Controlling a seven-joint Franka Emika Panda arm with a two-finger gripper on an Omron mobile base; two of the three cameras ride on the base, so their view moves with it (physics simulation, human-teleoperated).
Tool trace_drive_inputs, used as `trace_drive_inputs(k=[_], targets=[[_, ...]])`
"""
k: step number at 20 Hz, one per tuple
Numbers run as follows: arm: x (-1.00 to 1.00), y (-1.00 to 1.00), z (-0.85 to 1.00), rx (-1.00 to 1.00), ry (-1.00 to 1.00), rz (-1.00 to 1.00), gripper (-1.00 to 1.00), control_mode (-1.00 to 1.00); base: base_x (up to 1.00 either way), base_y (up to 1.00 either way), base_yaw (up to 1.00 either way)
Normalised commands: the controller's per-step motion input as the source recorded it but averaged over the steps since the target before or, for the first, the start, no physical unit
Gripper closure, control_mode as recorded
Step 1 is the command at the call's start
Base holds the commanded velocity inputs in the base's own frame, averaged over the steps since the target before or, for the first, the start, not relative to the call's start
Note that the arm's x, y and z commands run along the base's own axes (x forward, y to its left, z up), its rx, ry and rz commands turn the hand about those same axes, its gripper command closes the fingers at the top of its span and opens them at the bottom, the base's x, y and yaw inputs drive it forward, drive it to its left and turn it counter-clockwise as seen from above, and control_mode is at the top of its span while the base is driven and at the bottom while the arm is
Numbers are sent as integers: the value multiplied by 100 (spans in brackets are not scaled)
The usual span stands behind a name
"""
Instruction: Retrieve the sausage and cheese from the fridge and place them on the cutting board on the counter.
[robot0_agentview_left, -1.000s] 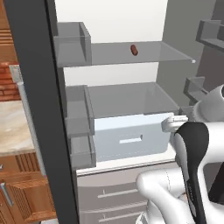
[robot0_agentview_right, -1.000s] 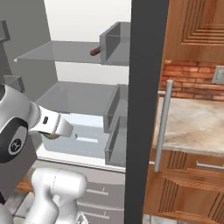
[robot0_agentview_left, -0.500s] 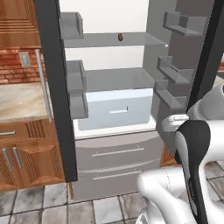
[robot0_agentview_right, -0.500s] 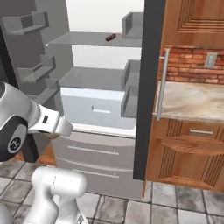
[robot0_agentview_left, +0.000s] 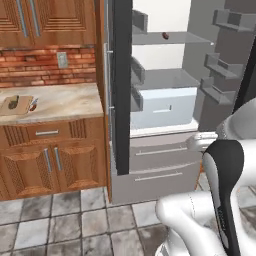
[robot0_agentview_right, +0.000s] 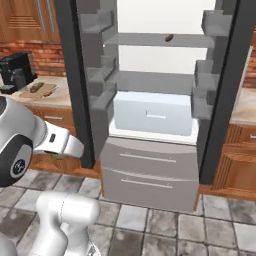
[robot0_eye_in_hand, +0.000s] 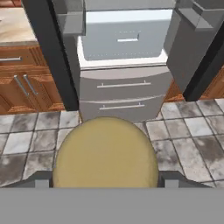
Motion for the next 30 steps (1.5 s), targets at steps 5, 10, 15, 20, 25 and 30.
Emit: trace_drive_inputs(k=[5, 10, 15, 20, 25, 30], targets=[[0, 0, 0, 0, 0, 0, 100, 100, -14, 100, 0], [0, 0, 0, 0, 0, 0, 100, 100, -9, 100, 0], [0, 0, 0, 0, 0, 0, 100, 100, 2, 100, 0], [0, 0, 0, 0, 0, 0, 100, 100, 68, 86, 0], [0, 0, 0, 0, 0, 0, 100, 100, 100, 63, 0], [0, 0, 0, 0, 0, 0, 100, 100, 100, 49, 0]])
